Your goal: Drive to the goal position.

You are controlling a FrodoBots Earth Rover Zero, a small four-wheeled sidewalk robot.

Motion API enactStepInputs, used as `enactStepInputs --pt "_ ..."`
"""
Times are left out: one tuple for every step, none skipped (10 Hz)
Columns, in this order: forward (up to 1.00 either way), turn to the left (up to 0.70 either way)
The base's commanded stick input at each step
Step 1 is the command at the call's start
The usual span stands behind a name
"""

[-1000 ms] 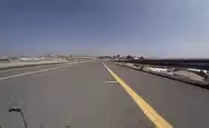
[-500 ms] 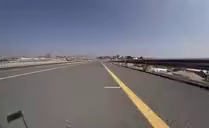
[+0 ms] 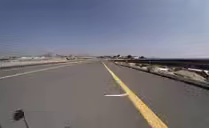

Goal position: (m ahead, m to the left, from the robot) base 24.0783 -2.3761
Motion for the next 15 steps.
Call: enactStepInputs --pt "1.00 0.27" --pt "1.00 0.27" --pt "1.00 0.00" --pt "1.00 0.00" --pt "1.00 0.00" --pt "1.00 0.00" --pt "1.00 0.00" --pt "1.00 0.00" --pt "1.00 0.00" --pt "1.00 0.00" --pt "1.00 0.00" --pt "1.00 0.00" --pt "1.00 0.00" --pt "1.00 0.00" --pt "1.00 0.00"
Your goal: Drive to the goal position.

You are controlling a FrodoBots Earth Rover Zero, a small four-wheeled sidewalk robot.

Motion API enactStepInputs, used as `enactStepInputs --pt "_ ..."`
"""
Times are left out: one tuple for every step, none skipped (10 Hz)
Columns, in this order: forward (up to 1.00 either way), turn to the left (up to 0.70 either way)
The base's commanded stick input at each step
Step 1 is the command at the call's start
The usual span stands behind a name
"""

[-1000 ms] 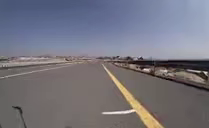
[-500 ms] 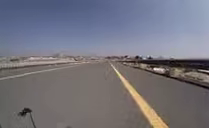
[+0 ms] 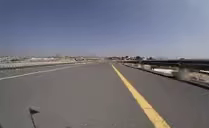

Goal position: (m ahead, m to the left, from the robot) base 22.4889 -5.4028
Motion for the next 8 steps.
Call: enactStepInputs --pt "1.00 0.00" --pt "1.00 0.00" --pt "1.00 0.00" --pt "1.00 0.00" --pt "1.00 0.00" --pt "1.00 0.00" --pt "1.00 0.00" --pt "1.00 0.00"
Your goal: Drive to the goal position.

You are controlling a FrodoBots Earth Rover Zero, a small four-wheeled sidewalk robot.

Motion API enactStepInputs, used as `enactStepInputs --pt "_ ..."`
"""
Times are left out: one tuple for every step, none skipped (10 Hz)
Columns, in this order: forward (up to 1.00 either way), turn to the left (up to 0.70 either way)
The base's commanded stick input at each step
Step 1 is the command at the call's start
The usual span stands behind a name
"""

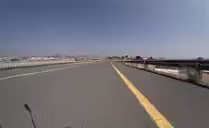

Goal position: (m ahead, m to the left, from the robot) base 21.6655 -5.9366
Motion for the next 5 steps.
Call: enactStepInputs --pt "1.00 0.00" --pt "1.00 0.00" --pt "1.00 0.00" --pt "1.00 0.00" --pt "1.00 0.00"
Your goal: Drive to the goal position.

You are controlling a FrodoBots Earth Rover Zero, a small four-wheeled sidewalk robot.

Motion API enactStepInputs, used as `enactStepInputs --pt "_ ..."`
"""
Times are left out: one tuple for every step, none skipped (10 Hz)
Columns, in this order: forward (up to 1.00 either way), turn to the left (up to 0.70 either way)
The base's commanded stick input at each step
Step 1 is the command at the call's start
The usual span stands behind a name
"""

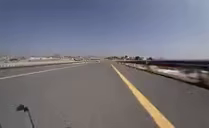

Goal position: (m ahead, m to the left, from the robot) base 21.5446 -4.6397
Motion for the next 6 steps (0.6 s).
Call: enactStepInputs --pt "1.00 0.00" --pt "1.00 0.00" --pt "1.00 0.00" --pt "1.00 0.00" --pt "1.00 0.00" --pt "1.00 0.00"
